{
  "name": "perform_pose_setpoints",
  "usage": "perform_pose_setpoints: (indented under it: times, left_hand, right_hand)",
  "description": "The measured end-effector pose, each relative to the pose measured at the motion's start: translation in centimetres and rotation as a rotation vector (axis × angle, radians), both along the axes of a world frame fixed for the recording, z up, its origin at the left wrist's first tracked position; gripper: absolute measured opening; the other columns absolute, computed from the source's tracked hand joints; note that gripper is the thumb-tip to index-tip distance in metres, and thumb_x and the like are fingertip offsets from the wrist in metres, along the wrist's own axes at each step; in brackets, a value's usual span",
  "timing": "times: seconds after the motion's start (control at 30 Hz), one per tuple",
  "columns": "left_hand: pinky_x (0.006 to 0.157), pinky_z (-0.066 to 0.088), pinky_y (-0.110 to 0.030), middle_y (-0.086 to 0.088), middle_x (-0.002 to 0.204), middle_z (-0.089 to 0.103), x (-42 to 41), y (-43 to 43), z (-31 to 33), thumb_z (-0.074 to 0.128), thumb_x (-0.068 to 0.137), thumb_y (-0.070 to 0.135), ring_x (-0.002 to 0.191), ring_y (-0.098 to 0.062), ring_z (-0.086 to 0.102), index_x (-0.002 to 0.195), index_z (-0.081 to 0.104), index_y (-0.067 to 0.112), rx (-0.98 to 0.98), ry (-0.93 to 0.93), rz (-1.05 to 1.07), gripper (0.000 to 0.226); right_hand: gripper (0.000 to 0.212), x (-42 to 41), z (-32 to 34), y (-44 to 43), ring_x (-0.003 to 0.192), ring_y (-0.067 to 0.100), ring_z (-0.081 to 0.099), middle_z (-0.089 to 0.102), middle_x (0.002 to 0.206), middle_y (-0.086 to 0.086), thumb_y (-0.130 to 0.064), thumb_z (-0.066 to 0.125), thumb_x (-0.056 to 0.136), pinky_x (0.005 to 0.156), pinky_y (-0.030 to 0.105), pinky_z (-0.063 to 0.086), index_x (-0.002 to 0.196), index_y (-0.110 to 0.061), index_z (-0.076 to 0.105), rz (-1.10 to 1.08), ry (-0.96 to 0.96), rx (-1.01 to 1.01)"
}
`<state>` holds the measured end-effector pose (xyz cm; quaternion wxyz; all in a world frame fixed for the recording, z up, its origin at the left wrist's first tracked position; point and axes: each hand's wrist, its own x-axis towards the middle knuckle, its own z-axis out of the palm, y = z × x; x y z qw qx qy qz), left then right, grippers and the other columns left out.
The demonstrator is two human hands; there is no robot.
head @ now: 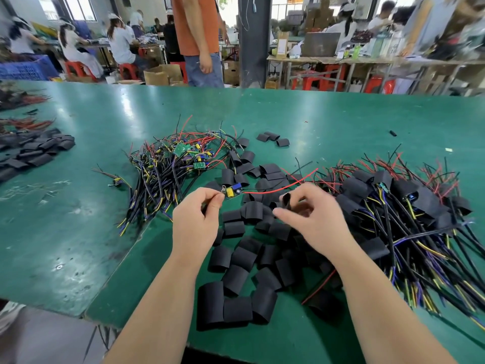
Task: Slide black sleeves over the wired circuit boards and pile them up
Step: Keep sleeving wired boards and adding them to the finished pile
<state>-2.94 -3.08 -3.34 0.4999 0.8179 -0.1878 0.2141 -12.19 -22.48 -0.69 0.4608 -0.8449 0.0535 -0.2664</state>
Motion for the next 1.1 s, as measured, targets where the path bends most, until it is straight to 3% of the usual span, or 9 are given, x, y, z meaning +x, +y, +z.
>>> perform_pose_setpoints:
  times: [0.1,0.17,0.3,0.53,0.63,0.73,1.1]
  left_hand:
    - [0.062,0.039,-0.007,0.011,0.071,0.065,-0.3,0.0,0.2,0.063,0.089,0.012,0.067,-0.003,0.057,0.083,0.068,0.019,-0.009,-0.038,-0.065,0.011]
    - [0.061,0.040,-0.009,0.012,0.069,0.064,-0.3,0.0,0.2,0.065,0.088,0.009,0.067,-0.006,0.057,0.081,0.068,0.018,0.005,-0.052,-0.097,0.012]
    - [0.061,0.040,-0.009,0.012,0.069,0.063,-0.3,0.0,0.2,0.064,0.088,0.011,0.065,-0.004,0.056,0.080,0.068,0.018,0.024,-0.067,-0.134,0.012]
    - [0.058,0.039,-0.010,0.010,0.067,0.063,-0.3,0.1,0.2,0.061,0.087,0.013,0.062,-0.008,0.054,0.079,0.066,0.024,0.006,-0.057,-0.143,0.014]
    - [0.055,0.036,-0.009,0.010,0.065,0.062,-0.4,0.0,0.2,0.060,0.087,0.018,0.058,-0.005,0.051,0.077,0.063,0.028,-0.003,-0.051,-0.145,0.015]
    - [0.054,0.036,-0.009,0.011,0.064,0.062,-0.4,0.0,0.2,0.060,0.087,0.018,0.057,-0.005,0.050,0.077,0.063,0.030,-0.002,-0.047,-0.145,0.016]
    - [0.055,0.037,-0.006,0.014,0.060,0.061,-1.1,-0.3,0.8,0.061,0.091,0.010,0.054,0.002,0.051,0.074,0.060,0.030,-0.056,0.013,-0.136,0.026]
  right_hand:
    - [0.034,0.0,0.6,-1.1,0.078,0.005,0.062,0.067,0.075,-0.009,-0.004,0.075,0.079,0.074,0.019,0.049,0.098,-0.027,0.059,-0.064,-0.166,0.551]
    - [0.026,-0.2,1.0,-2.1,0.087,0.012,0.060,0.066,0.083,-0.005,-0.007,0.066,0.086,0.076,0.024,0.048,0.104,-0.025,0.062,-0.024,-0.271,0.927]
    - [0.017,-0.9,1.5,-3.2,0.091,0.014,0.067,0.071,0.102,-0.007,-0.028,0.059,0.082,0.069,0.020,0.051,0.098,-0.028,0.066,0.210,-0.368,1.258]
    - [0.028,-0.9,1.9,-2.8,0.083,0.008,0.066,0.071,0.099,-0.010,-0.044,0.053,0.082,0.070,0.019,0.051,0.093,-0.032,0.076,0.331,-0.317,1.287]
    - [0.031,-0.9,1.9,-2.5,0.083,0.008,0.066,0.071,0.101,-0.009,-0.048,0.072,0.071,0.073,0.020,0.052,0.096,-0.032,0.076,0.385,-0.300,1.263]
    - [0.053,-0.9,1.9,-2.4,0.084,0.009,0.066,0.070,0.102,-0.008,-0.051,0.089,0.050,0.073,0.021,0.052,0.097,-0.031,0.076,0.432,-0.281,1.247]
    - [0.058,-0.9,1.6,-2.0,0.079,0.006,0.064,0.070,0.110,-0.008,-0.043,0.093,0.050,0.068,0.021,0.051,0.104,-0.033,0.074,0.539,-0.221,1.112]
